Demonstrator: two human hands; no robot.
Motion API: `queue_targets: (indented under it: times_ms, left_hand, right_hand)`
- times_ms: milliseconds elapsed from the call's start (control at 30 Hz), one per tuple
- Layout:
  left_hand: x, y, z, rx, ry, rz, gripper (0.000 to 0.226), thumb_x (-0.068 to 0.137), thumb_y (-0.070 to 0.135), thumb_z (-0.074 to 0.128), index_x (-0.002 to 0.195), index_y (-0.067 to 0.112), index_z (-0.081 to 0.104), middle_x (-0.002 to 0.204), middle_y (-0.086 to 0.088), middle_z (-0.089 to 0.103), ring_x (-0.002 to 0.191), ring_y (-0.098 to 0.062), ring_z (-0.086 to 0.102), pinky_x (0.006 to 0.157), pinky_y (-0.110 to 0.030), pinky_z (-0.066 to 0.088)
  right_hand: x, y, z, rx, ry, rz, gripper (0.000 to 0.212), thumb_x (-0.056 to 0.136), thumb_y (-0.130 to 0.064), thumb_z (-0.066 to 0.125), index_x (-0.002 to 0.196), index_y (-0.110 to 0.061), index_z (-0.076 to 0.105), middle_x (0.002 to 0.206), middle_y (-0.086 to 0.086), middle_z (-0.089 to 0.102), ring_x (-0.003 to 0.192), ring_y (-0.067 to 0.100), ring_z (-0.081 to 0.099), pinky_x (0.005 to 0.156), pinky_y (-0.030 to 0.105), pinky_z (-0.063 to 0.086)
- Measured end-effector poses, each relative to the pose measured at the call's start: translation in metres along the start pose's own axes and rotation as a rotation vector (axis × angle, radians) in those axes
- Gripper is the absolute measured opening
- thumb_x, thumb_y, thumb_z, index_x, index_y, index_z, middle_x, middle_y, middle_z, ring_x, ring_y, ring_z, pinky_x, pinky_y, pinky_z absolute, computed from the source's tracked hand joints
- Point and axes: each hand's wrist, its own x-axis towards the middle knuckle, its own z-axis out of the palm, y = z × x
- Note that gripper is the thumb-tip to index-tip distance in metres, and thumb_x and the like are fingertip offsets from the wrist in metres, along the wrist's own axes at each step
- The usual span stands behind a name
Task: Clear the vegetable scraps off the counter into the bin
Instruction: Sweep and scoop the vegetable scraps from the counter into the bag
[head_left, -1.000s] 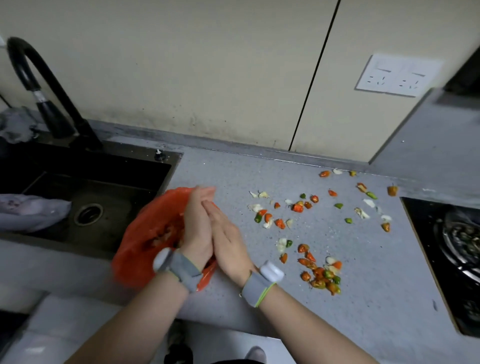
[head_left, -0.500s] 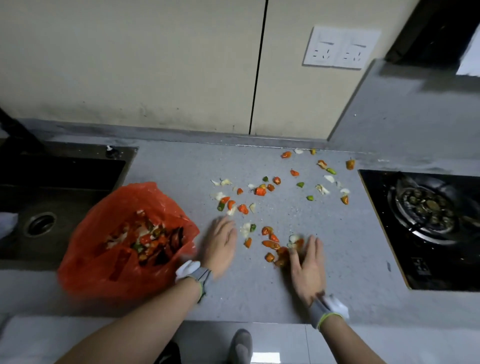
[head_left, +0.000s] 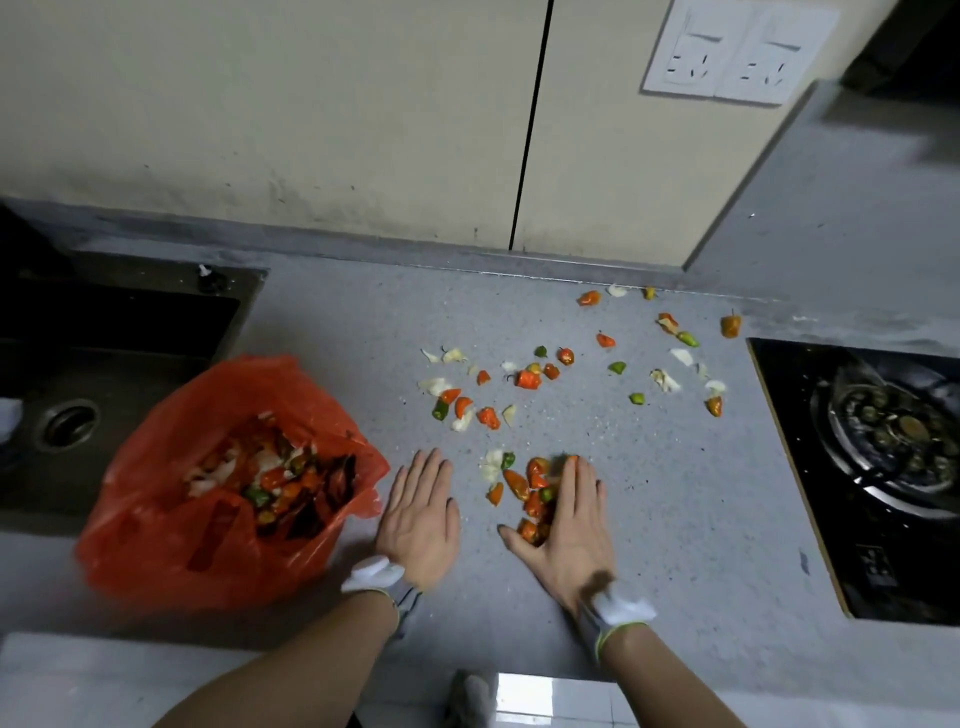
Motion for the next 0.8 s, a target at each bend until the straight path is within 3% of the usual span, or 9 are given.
queue_targets:
  times_ms: [67,300,500,667,800]
  left_hand:
    - [0.001,-0.001,0.002,0.017,0.005,-0.006,0.057,0.096,0.033,0.033,0.144,0.007,0.048,0.153,-0.007,0.041,0.145,-0.024,0.032,0.118,-0.042,0.020]
    - [0.002,-0.001,0.006,-0.003,0.061,-0.014,0.056,0.093,0.032,0.038,0.144,0.011,0.047,0.154,-0.005,0.039,0.146,-0.021,0.029,0.118,-0.045,0.025]
    - [0.003,0.000,0.007,0.009,0.051,-0.033,0.059,0.089,0.030,0.045,0.145,0.011,0.046,0.155,-0.004,0.039,0.147,-0.021,0.028,0.120,-0.044,0.022]
    - [0.003,0.001,0.003,0.009,0.031,-0.043,0.060,0.092,0.030,0.041,0.150,0.013,0.038,0.159,-0.004,0.031,0.149,-0.019,0.020,0.121,-0.043,0.017]
    - [0.002,0.002,0.003,-0.006,0.032,-0.045,0.059,0.091,0.030,0.042,0.147,0.012,0.042,0.157,-0.006,0.034,0.149,-0.021,0.022,0.120,-0.044,0.020]
  right_hand:
    - [0.014,-0.009,0.002,0.018,0.010,-0.037,0.122,0.070,-0.084,0.056,0.157,-0.014,0.008,0.163,0.014,0.013,0.150,0.033,0.011,0.121,0.053,0.022]
    - [0.062,-0.037,0.012,-0.068,-0.035,-0.142,0.109,0.078,-0.084,0.044,0.159,-0.027,0.000,0.166,0.014,0.000,0.152,0.037,-0.006,0.121,0.060,0.000]
    - [0.113,-0.060,0.008,-0.176,-0.071,-0.304,0.093,0.082,-0.083,0.040,0.157,-0.039,0.007,0.166,0.015,0.002,0.151,0.042,-0.007,0.117,0.068,0.005]
    - [0.139,-0.071,0.010,-0.329,-0.143,-0.432,0.082,0.086,-0.078,0.032,0.156,-0.037,0.017,0.164,0.016,0.015,0.150,0.046,0.007,0.114,0.067,0.019]
    - [0.139,-0.077,0.006,-0.387,-0.125,-0.465,0.072,0.090,-0.072,0.032,0.144,-0.026,0.040,0.150,0.014,0.039,0.136,0.040,0.033,0.106,0.057,0.034]
